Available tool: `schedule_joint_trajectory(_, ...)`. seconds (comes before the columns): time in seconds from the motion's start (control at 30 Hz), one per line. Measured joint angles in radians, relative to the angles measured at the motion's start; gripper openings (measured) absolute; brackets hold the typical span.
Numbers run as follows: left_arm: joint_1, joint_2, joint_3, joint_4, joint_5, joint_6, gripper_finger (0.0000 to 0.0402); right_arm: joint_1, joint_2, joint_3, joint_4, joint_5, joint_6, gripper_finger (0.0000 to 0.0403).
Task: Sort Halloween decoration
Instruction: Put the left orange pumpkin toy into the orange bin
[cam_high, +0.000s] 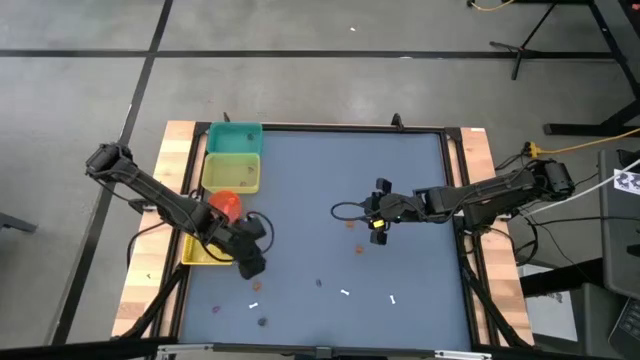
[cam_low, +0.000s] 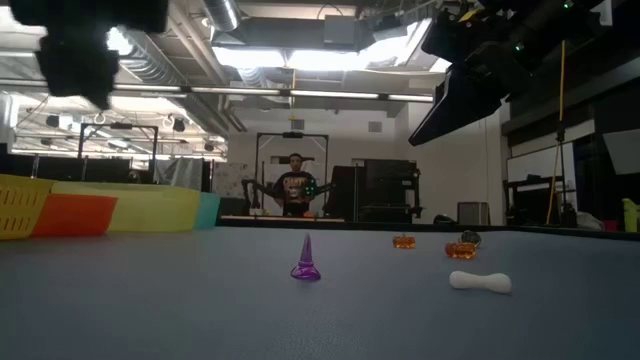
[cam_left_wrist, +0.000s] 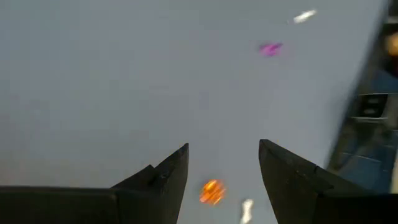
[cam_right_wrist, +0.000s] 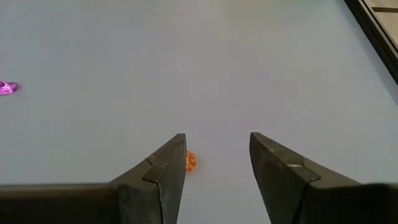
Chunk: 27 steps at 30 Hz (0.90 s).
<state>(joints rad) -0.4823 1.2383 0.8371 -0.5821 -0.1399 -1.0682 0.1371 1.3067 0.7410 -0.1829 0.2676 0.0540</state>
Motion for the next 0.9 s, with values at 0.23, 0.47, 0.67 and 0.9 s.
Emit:
schedule_joint_trajectory(0.23,-0.05,0.138,0.0,0.134,0.091,0.119,0.0178,0.0,0.0,0.0,0.0,0.0,0.0,0.0177)
schedule_joint_trajectory(0.47,-0.132,0.276,0.0,0.136,0.171,0.22,0.0178,0.0,0.0,0.0,0.0,0.0,0.0,0.0177)
schedule_joint_trajectory(0.67,-0.174,0.355,0.0,0.136,0.148,0.266,0.0178,0.0,0.0,0.0,0.0,0.0,0.0,0.0177)
schedule_joint_trajectory(0.9,-0.192,0.393,0.0,0.136,0.082,0.267,0.0178,0.0,0.0,0.0,0.001,0.0,0.0,0.0177)
